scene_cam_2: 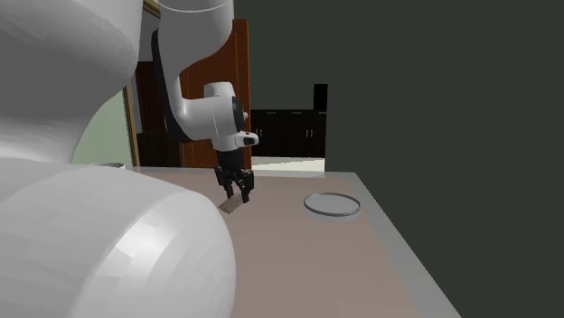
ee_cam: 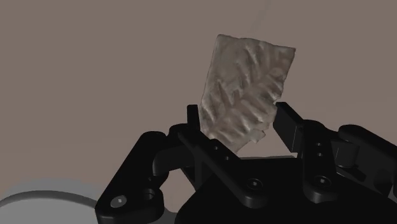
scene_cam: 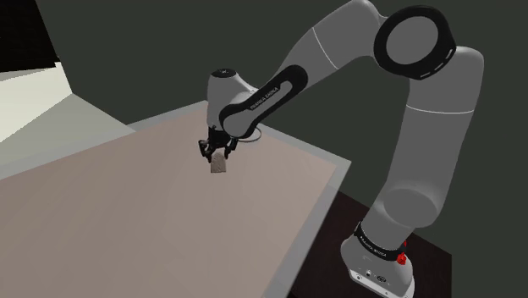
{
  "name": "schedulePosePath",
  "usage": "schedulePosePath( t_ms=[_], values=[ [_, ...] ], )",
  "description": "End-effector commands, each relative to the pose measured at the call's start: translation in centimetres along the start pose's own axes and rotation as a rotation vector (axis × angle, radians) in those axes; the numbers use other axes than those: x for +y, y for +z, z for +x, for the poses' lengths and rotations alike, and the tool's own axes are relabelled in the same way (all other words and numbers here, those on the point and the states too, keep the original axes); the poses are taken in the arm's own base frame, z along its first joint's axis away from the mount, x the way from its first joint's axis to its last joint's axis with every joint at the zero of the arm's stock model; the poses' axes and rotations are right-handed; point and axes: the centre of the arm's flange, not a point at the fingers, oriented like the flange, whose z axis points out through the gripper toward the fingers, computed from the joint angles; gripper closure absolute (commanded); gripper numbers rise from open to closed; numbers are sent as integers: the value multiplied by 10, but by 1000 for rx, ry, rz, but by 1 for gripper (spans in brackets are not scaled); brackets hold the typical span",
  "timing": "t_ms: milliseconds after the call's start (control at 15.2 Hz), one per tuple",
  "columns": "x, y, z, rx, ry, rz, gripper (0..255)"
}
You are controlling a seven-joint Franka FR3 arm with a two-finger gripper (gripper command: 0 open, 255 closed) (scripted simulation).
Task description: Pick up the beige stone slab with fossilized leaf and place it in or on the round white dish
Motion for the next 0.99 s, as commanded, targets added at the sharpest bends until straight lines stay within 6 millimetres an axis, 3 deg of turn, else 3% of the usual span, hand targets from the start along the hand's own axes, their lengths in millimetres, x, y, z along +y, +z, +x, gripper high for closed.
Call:
schedulePosePath(
  t_ms=[0, 396, 924],
  values=[
    [0, -11, 3, 0, 0, 0, 255],
    [0, -38, 7, 0, 0, 0, 255],
    [71, -29, 84, 0, 0, 0, 255]
  ],
)
